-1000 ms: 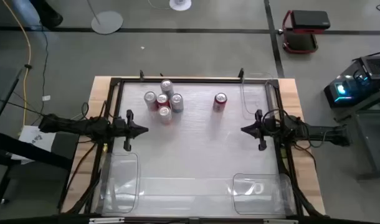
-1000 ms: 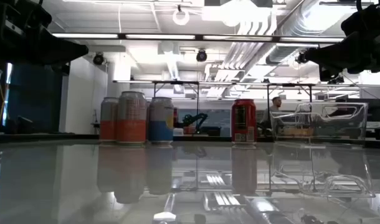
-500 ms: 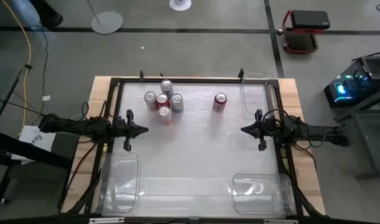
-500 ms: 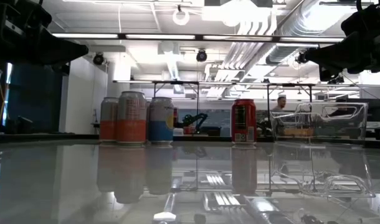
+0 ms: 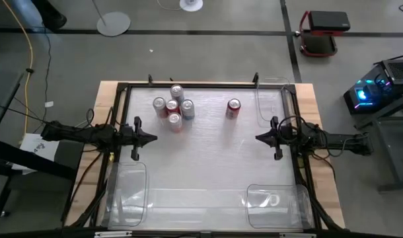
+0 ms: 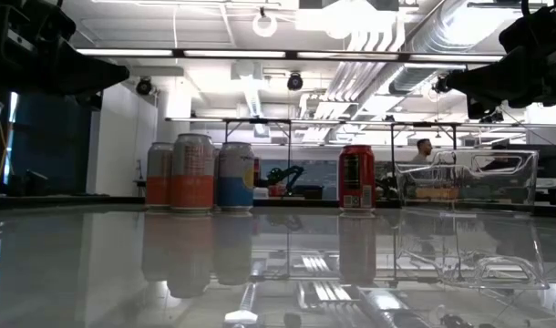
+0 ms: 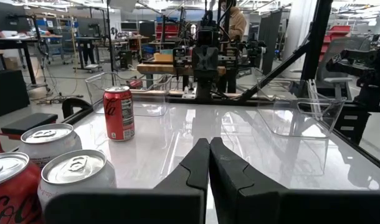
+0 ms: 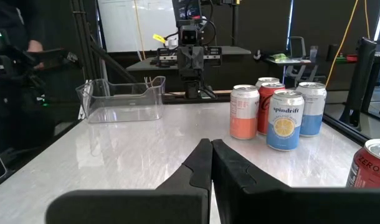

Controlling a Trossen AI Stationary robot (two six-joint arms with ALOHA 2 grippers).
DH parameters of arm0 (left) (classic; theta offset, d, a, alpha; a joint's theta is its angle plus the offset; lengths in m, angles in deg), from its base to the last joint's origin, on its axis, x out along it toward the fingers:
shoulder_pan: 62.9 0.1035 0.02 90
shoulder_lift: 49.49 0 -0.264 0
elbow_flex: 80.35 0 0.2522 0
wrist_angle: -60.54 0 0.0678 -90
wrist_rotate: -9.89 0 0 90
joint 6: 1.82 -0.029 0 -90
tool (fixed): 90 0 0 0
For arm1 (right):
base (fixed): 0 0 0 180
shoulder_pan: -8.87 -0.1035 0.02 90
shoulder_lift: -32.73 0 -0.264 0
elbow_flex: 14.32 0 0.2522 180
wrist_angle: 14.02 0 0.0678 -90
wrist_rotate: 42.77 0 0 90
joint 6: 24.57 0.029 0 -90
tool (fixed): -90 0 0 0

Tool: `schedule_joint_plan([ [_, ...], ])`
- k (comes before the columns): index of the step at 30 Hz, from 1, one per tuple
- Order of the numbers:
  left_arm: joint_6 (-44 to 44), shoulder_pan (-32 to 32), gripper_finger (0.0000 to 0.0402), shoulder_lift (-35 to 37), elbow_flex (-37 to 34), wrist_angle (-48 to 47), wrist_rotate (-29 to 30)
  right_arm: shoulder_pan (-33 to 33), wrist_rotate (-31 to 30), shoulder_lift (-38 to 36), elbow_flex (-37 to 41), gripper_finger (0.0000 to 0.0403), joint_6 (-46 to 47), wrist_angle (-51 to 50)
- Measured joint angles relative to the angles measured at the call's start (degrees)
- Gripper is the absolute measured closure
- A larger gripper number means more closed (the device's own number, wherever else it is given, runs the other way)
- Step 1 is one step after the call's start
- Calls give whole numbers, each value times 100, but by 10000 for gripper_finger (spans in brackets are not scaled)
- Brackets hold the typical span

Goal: Sort soda cans

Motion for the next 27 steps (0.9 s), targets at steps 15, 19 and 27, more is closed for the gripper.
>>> schedule_joint_plan([
  [15, 1, 2, 401, 1, -1, 0, 0, 0, -2, 0, 0, 403, 0, 1],
  [19, 1, 0, 401, -1, -1, 0, 0, 0, 0, 1, 2, 403, 0, 0],
  [27, 124, -1, 402, 1, -1, 259, 12, 0, -2, 2, 2, 403, 0, 1],
])
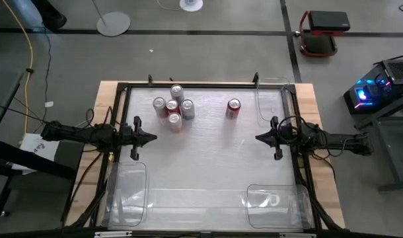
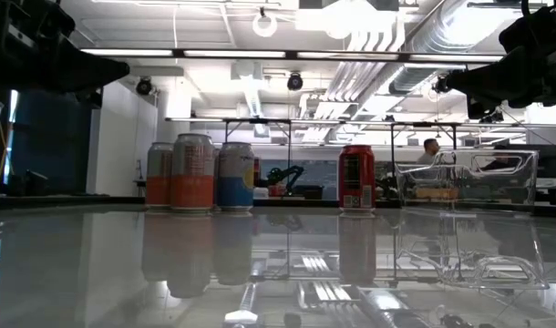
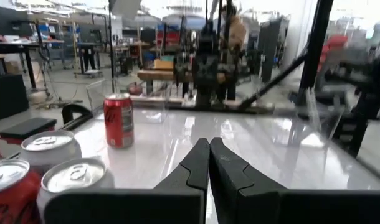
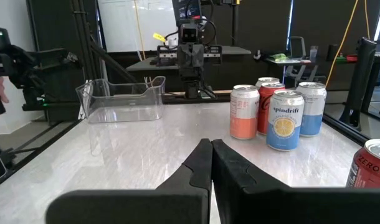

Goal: Sort soda cans
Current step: Put the bottom orange-white soda can into the bottom left transparent bin

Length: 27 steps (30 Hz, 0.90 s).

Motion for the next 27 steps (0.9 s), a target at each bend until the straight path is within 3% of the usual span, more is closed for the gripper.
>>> schedule_joint_plan([
  [4, 919, 2, 402, -1, 0, 532, -1, 0, 1, 0, 0, 403, 0, 0],
  [7, 2132, 0, 402, -1, 0, 1341, 47, 0, 1, -2, -2, 403, 0, 0],
  [10, 3307, 0, 402, 1, 0, 2041, 582, 0, 2, -2, -2, 403, -1, 0],
  [17, 4317, 0, 402, -102, 0, 3416, 1965, 0, 0, -2, 0, 403, -186, 343],
  [19, 4349, 4, 402, -101, 0, 3696, 2135, 0, -2, -2, 0, 403, -1, 538],
  [22, 4005, 2, 402, -132, 160, 3804, 1916, 0, -2, -1, 0, 403, 118, 933],
  [27, 3251, -32, 402, -934, 1585, 2757, 1548, 0, -58, -1, 0, 403, 539, 1868],
])
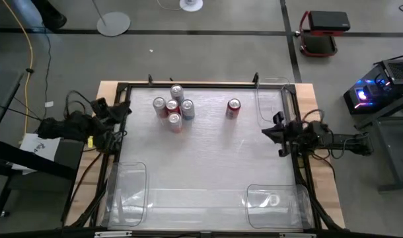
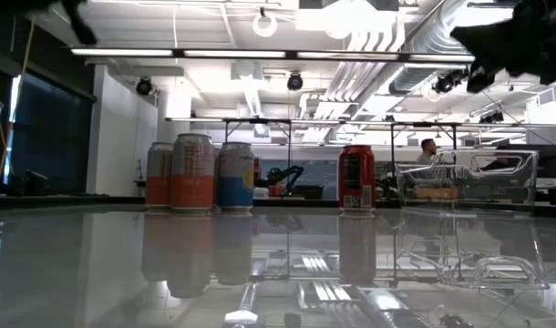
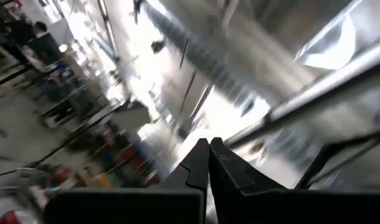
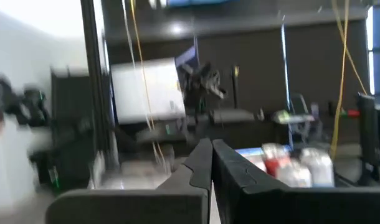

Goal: Sort soda cans
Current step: Put the bottom orange-white soda can into the bottom left transparent bin

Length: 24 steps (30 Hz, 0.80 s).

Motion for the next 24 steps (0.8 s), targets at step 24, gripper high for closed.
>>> schedule_joint_plan([
  [24, 1925, 833, 282, -5785, 5920, -7272, -505, 2, -1353, -1, 0, 403, 2934, 1485],
])
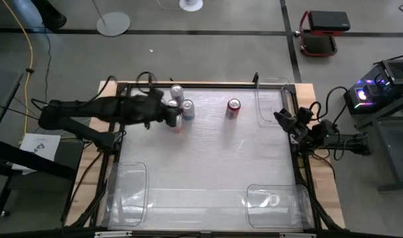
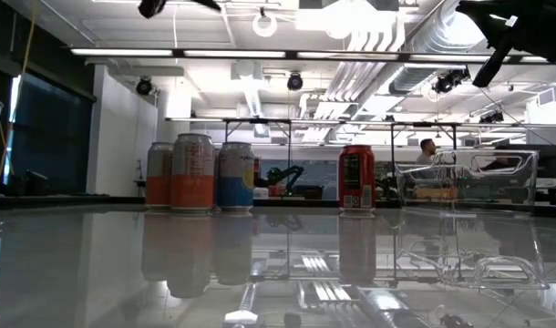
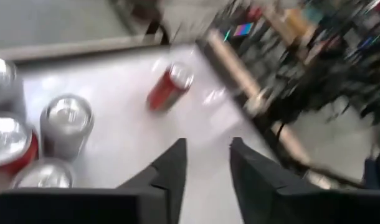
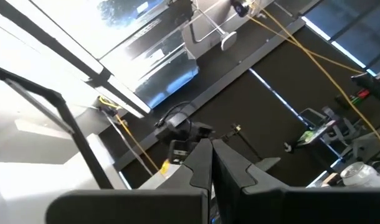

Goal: Sort soda cans
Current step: Put the bottom orange-white soda can into the bottom left transparent bin

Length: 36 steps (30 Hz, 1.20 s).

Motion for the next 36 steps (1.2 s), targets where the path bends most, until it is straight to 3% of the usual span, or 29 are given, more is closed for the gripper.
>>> schedule_joint_plan([
  [5, 533, 388, 209, -689, 569, -1302, -921, -1, 59, 0, 0, 403, -8, -34],
  [9, 919, 772, 176, -1126, 625, -2141, -1366, -1, 136, 0, 0, 403, -11, -24],
  [14, 1562, 1163, 159, -1606, 625, -2560, -1736, -2, 204, 0, 0, 403, -11, -24],
  [24, 927, 1652, 147, -2275, 625, -2636, -2936, -2, 298, 0, 0, 403, -6, -24],
  [36, 856, 1971, 52, -2656, 628, -2900, -2882, -2, 412, 0, 0, 403, -11, -37],
])
